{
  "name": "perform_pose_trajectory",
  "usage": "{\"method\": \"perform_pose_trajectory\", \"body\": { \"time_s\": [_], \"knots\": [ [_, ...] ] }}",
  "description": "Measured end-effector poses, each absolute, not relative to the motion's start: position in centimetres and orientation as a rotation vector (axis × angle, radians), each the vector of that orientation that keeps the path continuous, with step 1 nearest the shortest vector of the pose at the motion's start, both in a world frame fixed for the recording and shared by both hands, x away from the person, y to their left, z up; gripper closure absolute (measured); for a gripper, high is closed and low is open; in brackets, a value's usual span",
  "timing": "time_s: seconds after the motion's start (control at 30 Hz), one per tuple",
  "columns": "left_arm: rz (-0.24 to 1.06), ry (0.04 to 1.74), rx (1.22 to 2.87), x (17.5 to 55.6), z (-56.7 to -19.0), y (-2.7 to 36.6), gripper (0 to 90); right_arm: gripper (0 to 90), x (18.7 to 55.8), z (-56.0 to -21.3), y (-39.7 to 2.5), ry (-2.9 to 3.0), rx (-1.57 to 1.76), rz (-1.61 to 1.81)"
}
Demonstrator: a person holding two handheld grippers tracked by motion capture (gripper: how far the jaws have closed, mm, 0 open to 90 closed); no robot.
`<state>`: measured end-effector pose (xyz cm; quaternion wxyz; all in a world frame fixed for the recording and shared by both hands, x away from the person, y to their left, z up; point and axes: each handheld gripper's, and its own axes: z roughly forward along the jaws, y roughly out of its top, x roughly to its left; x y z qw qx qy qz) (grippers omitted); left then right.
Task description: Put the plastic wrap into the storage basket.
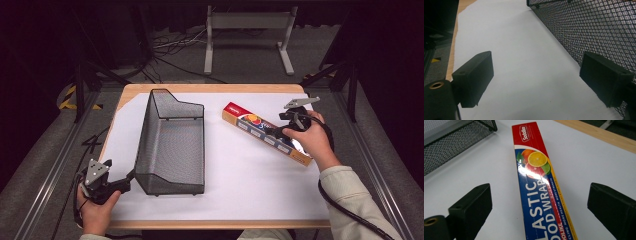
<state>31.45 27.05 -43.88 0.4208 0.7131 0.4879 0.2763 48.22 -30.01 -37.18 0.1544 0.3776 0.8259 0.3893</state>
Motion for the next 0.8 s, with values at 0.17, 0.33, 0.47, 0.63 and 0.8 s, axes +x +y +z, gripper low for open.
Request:
{"method": "perform_pose_trajectory", "body": {
  "time_s": [0.17, 0.33, 0.47, 0.63, 0.8],
  "knots": [
    [0.695, 1.236, 1.779, 31.4, -43.9, 27.2, 12.4, 5.8, 49.2, -38.0, -29.4, 2.390, 1.096, 1.064],
    [0.693, 1.234, 1.782, 31.4, -43.9, 27.2, 12.3, 7.9, 50.0, -38.9, -29.0, 2.419, 1.108, 1.002],
    [0.689, 1.231, 1.783, 31.5, -44.0, 27.2, 12.4, 11.1, 50.4, -39.5, -28.5, 2.455, 1.107, 0.943],
    [0.687, 1.228, 1.787, 31.5, -44.0, 27.1, 12.3, 14.8, 50.8, -39.8, -28.1, 2.513, 1.096, 0.884],
    [0.684, 1.228, 1.789, 31.6, -44.1, 27.2, 12.3, 16.5, 51.0, -40.1, -27.4, 2.560, 1.090, 0.820]
  ]
}}
